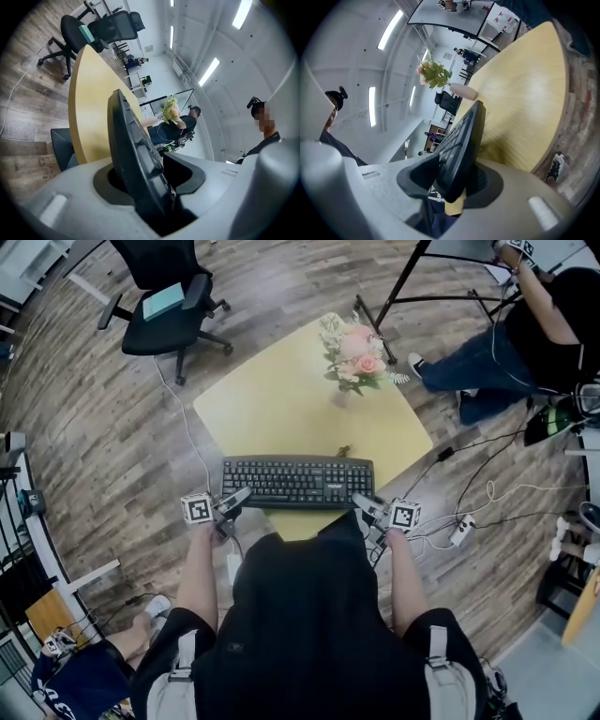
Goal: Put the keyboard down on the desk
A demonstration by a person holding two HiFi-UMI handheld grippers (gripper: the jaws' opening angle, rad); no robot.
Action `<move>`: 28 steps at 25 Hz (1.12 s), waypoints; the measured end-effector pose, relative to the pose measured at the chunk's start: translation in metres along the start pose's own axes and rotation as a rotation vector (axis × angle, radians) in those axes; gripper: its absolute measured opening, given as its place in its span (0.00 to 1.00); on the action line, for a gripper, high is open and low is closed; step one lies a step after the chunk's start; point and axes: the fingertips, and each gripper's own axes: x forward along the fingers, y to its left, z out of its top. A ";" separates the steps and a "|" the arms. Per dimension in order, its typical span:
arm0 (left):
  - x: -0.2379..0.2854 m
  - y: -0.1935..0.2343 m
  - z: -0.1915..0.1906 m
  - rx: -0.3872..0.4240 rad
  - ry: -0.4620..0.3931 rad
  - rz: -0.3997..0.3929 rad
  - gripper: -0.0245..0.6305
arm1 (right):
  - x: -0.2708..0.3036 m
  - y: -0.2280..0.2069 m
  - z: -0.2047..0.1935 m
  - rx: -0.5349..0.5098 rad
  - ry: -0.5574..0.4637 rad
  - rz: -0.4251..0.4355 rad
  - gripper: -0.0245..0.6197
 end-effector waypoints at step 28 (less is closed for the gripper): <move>0.015 0.055 0.015 0.146 0.068 0.305 0.48 | 0.022 -0.038 0.004 -0.019 0.043 -0.228 0.36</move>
